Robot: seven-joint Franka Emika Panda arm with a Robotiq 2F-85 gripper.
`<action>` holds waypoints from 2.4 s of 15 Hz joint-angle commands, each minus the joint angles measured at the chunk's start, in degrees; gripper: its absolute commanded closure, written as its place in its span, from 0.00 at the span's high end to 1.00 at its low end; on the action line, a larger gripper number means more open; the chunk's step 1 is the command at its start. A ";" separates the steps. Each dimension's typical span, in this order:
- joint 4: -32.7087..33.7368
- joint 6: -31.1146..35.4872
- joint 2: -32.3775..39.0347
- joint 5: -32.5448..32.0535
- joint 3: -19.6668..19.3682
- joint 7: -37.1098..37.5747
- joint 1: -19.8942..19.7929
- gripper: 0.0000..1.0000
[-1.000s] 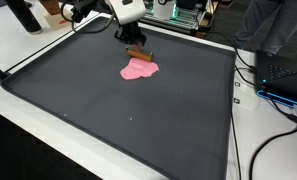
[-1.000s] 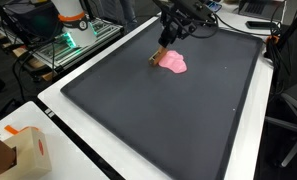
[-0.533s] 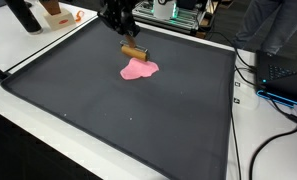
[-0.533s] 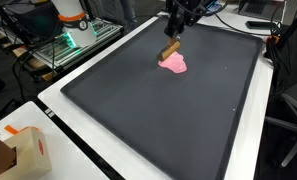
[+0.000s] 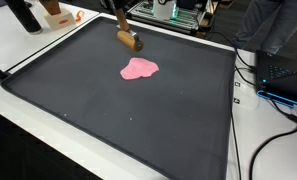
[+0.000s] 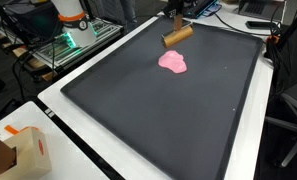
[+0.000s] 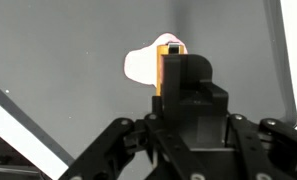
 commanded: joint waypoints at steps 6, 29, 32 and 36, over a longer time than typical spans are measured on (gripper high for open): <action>-0.80 0.12 -0.65 0.54 -0.68 1.38 0.24 0.48; 18.55 -19.45 20.77 28.74 -6.95 10.52 -17.74 0.23; 18.40 -17.87 21.58 28.42 -6.99 11.77 -17.80 0.23; 18.12 -15.62 22.59 27.59 -6.95 13.24 -17.64 0.23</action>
